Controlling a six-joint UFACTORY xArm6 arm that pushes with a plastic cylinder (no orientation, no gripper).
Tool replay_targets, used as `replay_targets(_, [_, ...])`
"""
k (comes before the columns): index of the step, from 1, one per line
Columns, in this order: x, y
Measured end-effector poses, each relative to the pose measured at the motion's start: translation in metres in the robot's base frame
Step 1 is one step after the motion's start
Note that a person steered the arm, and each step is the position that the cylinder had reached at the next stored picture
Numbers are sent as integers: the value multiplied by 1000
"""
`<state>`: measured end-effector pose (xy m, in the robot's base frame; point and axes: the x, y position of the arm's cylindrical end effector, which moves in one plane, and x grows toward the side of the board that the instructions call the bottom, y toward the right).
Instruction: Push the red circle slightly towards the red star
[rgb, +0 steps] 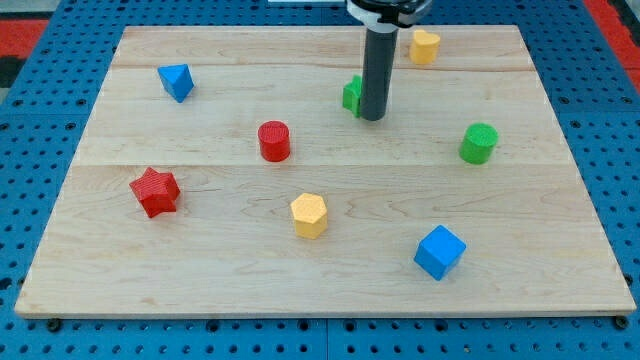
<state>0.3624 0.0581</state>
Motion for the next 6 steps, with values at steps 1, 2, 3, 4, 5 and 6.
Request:
replay_targets(1, [30,-28])
replay_targets(2, [33,-73])
replay_targets(3, [56,-105])
replay_targets(4, [67,-132])
replay_targets(5, [70,-97])
replay_targets(6, [64,-25])
